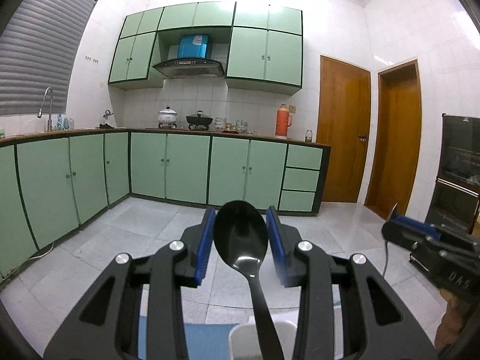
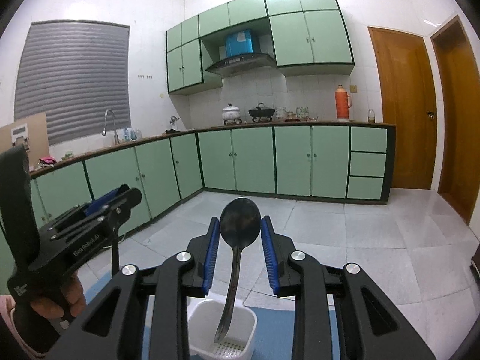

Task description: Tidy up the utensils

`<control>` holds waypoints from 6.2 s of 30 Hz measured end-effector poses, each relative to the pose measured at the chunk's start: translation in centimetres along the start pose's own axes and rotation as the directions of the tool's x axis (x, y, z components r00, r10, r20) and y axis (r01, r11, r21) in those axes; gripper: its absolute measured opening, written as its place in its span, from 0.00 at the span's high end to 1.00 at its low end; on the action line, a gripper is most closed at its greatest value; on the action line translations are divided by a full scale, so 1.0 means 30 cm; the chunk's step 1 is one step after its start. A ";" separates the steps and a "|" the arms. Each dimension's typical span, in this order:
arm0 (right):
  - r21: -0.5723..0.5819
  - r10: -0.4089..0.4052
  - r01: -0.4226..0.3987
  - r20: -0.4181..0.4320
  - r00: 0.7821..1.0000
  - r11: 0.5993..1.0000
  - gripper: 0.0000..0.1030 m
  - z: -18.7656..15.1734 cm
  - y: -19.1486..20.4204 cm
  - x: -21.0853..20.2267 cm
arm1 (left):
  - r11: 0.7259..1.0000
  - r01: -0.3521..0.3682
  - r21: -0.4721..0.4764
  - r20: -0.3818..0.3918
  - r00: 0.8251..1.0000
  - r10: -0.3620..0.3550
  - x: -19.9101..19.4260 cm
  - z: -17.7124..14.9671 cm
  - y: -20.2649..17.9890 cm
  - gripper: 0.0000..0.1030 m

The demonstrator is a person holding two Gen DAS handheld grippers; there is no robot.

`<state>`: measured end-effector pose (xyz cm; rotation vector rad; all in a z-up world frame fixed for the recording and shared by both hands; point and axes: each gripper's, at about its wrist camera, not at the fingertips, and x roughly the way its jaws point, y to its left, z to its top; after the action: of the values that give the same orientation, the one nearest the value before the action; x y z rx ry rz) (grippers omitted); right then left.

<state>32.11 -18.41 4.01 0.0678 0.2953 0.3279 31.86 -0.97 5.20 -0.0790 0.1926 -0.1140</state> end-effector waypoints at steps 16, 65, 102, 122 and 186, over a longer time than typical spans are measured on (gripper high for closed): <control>0.018 0.042 -0.040 -0.115 0.992 0.999 0.73 -0.177 0.012 0.126 | 1.000 0.014 0.008 -0.098 0.995 -0.013 0.083 -0.199 0.039 0.66; 0.088 0.013 0.047 -0.581 0.814 0.995 0.71 -0.807 0.150 -0.586 | 0.998 -0.019 0.066 -0.644 0.762 0.057 -0.708 -0.690 0.049 0.23; 0.115 -0.078 0.171 -0.564 0.822 0.978 0.94 -0.810 0.052 -0.528 | 0.989 -0.133 0.058 -0.651 0.746 0.138 -0.642 -0.710 0.060 0.94; 0.124 -0.007 0.082 -0.514 0.858 0.989 0.87 -0.844 0.067 -0.667 | 0.995 -0.094 0.032 -0.621 0.778 0.094 -0.753 -0.711 0.095 0.54; 0.106 -0.003 0.031 -0.253 0.967 0.994 0.95 -0.334 -0.005 -0.782 | 0.999 -0.007 0.032 -0.388 0.921 0.019 -0.816 -0.198 0.032 0.94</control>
<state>7.99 -26.05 0.86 0.1316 0.5671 0.3033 6.94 2.53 3.87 -0.0236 0.5897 -0.1183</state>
